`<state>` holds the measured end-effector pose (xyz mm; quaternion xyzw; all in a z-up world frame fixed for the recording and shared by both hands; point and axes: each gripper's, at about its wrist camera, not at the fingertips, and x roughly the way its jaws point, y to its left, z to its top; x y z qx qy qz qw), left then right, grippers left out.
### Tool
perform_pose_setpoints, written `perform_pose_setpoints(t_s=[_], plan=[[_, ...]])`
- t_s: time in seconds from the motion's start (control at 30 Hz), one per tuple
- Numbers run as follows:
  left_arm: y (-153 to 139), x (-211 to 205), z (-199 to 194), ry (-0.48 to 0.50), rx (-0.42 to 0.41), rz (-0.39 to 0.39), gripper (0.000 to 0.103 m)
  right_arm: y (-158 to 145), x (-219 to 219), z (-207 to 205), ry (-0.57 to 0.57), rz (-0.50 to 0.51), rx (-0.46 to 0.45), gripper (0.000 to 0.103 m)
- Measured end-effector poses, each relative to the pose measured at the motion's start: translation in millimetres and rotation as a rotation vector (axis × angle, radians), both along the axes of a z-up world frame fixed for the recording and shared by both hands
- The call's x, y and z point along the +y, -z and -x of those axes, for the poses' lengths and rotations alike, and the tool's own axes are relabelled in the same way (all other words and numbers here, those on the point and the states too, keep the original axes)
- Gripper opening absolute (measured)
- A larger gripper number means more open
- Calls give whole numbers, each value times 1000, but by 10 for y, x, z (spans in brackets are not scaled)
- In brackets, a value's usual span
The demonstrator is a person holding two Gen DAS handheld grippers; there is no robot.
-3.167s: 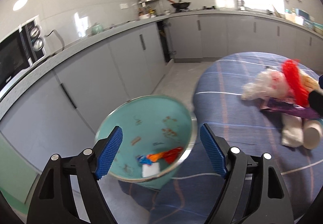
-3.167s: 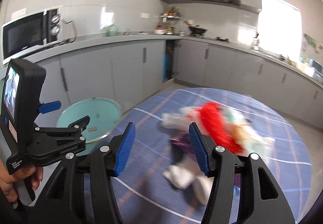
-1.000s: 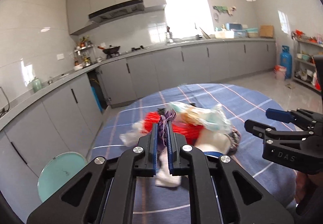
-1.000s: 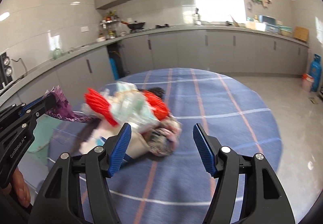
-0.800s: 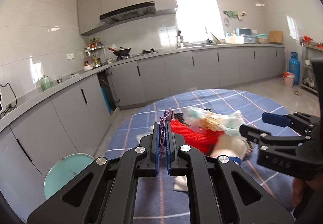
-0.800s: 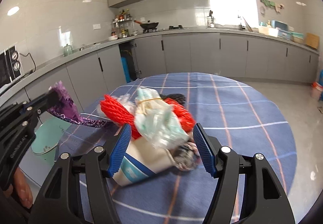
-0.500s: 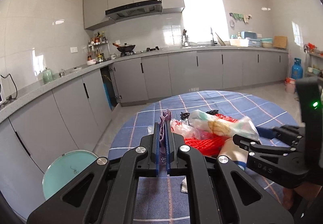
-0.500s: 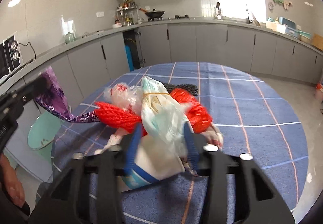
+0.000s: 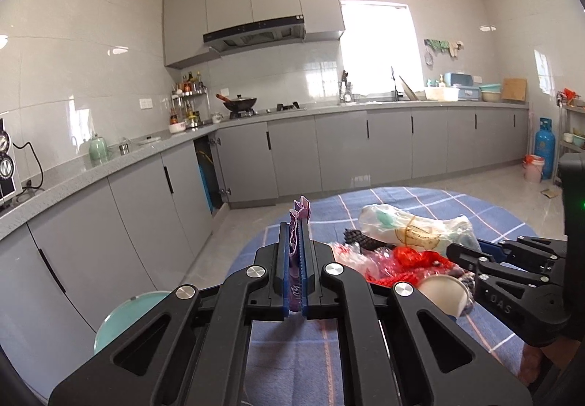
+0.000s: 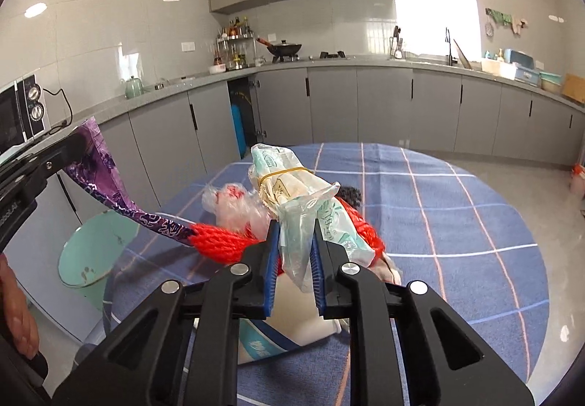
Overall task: Collect trash
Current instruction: 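Grasp the clear plastic bag with the right gripper while the left gripper holds the purple wrapper, then carry both items over the teal bin and open both grippers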
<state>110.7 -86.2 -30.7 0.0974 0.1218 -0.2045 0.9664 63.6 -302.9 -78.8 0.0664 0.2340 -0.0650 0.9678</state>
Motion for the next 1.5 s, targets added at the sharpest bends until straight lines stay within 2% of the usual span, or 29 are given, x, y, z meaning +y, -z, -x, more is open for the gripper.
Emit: perform_pose_setpoints(t_s=[0.4, 0.73, 1.5], plan=[[-93, 204, -51, -71, -31, 3, 5, -144, 211, -37, -81, -20, -29, 16], [-81, 547, -184, -162, -29, 2, 5, -189, 542, -211, -165, -23, -28, 16], [172, 1381, -548, -363, 32, -42, 5, -170, 1353, -679, -338, -24, -8, 16]])
